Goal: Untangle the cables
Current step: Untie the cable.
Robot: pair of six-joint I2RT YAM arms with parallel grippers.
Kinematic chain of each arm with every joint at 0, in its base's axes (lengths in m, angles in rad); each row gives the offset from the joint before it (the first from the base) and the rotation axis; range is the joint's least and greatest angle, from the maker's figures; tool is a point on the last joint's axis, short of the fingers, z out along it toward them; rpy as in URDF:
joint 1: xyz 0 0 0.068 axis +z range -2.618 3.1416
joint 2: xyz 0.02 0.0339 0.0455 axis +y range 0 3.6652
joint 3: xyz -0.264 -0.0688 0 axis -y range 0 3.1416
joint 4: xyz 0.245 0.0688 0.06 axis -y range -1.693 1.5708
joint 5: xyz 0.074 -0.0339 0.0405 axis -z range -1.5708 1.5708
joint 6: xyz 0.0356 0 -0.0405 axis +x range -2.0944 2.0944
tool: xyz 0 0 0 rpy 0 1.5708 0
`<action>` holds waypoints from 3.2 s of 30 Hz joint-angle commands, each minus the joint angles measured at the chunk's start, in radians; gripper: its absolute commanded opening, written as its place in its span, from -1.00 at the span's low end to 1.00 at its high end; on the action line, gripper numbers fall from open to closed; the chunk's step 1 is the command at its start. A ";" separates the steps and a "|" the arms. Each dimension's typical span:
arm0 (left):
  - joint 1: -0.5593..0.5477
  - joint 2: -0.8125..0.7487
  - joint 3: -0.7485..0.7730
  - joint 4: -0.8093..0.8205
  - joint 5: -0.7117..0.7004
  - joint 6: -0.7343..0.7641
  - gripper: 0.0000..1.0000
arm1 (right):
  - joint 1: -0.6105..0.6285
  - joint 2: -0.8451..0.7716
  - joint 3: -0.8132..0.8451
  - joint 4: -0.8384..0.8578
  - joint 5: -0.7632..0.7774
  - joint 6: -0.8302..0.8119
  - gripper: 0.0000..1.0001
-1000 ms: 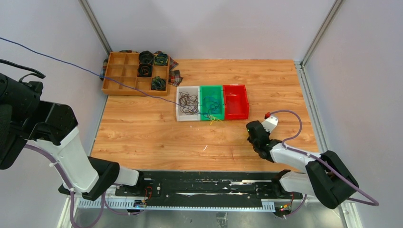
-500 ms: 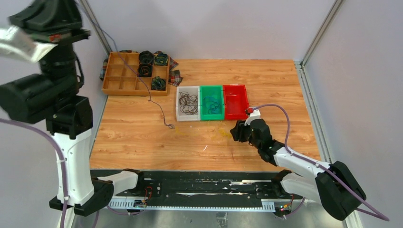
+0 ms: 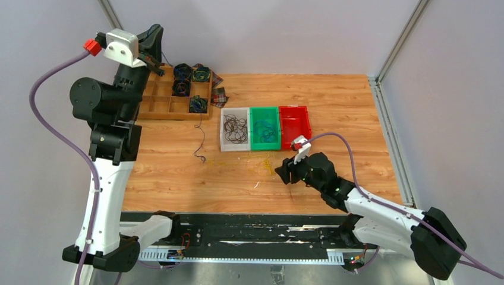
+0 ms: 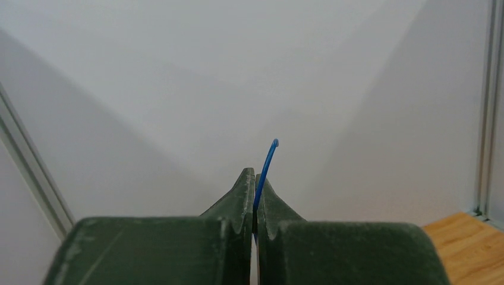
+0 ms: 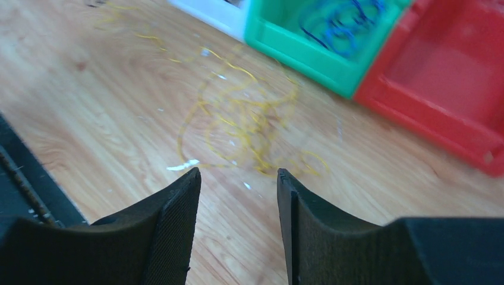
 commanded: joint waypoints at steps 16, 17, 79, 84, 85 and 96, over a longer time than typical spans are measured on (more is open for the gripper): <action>0.003 -0.251 -0.559 -0.272 -0.227 0.447 -0.99 | 0.255 0.839 0.674 0.106 -0.303 -0.272 -0.03; 0.011 -0.263 -0.598 -0.279 -0.231 0.448 -0.99 | 0.256 0.873 0.707 0.105 -0.316 -0.275 -0.03; 0.013 0.413 -0.763 -0.652 0.244 0.985 -0.74 | 0.185 0.727 0.277 0.669 -0.103 0.104 -0.33; -0.025 0.400 -0.745 -0.675 0.228 0.968 -0.98 | 0.180 0.700 0.230 0.707 -0.087 0.116 -0.32; -0.029 0.379 -0.729 -0.700 0.239 0.962 -0.99 | 0.179 0.694 0.222 0.713 -0.085 0.117 -0.32; -0.143 0.107 -0.497 -0.959 0.473 0.715 -0.99 | 0.192 0.569 0.219 0.721 -0.160 0.110 -0.16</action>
